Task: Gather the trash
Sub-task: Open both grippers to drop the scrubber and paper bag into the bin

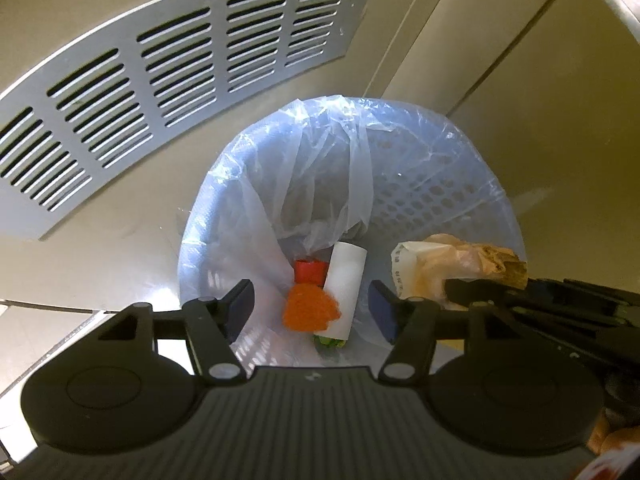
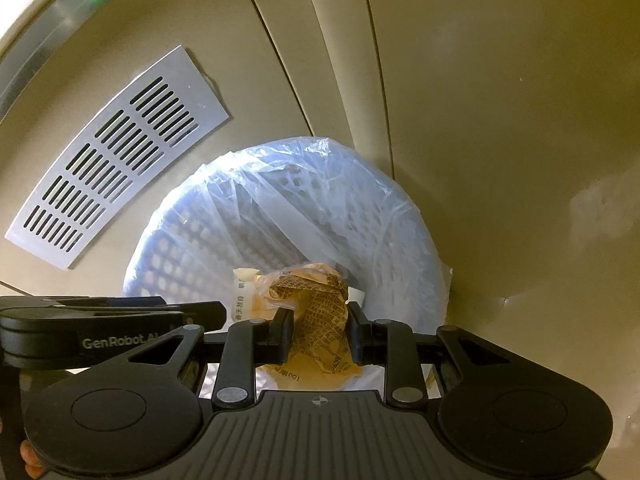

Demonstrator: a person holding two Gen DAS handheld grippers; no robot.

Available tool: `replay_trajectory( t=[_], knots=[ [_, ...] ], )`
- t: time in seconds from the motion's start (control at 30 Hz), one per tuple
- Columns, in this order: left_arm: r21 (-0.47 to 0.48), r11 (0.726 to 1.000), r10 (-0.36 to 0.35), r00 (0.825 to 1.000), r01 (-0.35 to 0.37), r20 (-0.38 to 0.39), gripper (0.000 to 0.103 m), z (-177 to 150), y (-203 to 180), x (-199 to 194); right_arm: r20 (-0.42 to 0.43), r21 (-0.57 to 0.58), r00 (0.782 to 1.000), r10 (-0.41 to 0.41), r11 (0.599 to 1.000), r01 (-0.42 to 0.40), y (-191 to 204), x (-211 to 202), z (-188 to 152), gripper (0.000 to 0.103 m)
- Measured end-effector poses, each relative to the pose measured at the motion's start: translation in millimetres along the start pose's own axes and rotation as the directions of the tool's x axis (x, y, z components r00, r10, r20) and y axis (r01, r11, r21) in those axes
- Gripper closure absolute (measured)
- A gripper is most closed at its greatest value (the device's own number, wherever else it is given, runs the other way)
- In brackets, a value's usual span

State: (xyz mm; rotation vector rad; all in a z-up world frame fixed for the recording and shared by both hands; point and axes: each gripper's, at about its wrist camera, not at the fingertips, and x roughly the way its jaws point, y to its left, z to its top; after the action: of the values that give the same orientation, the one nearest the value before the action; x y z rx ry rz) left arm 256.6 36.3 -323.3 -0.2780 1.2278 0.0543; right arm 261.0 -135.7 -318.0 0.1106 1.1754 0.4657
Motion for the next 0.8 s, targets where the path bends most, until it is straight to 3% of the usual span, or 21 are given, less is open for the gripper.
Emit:
replay_trajectory(
  t=[0.17, 0.23, 0.3, 0.37, 0.8],
  knots=[
    [0.0, 1.0, -0.01, 1.0, 0.01, 0.007, 0.044, 0, 4, -7, 0.024, 0.0, 1.0, -0.004, 1.0, 0.004, 2, 0, 1, 0.075],
    [0.002, 1.0, -0.011, 1.0, 0.011, 0.011, 0.044, 0, 5, -10, 0.036, 0.013, 0.999, 0.005, 1.0, -0.006, 2, -1, 3, 0.068],
    [0.007, 1.0, -0.009, 1.0, 0.008, 0.018, 0.044, 0, 6, -14, 0.051, 0.034, 0.999, -0.004, 0.999, 0.003, 1, -3, 4, 0.052],
    [0.014, 1.0, -0.005, 1.0, 0.005, 0.026, 0.044, 0, 7, -19, 0.074, 0.034, 0.997, -0.002, 0.999, -0.001, 1, -7, 5, 0.046],
    [0.018, 1.0, -0.005, 0.998, 0.004, 0.06, 0.044, -6, 0, -51, 0.086, 0.013, 0.996, 0.021, 1.0, -0.023, 8, -39, 4, 0.044]
  ],
)
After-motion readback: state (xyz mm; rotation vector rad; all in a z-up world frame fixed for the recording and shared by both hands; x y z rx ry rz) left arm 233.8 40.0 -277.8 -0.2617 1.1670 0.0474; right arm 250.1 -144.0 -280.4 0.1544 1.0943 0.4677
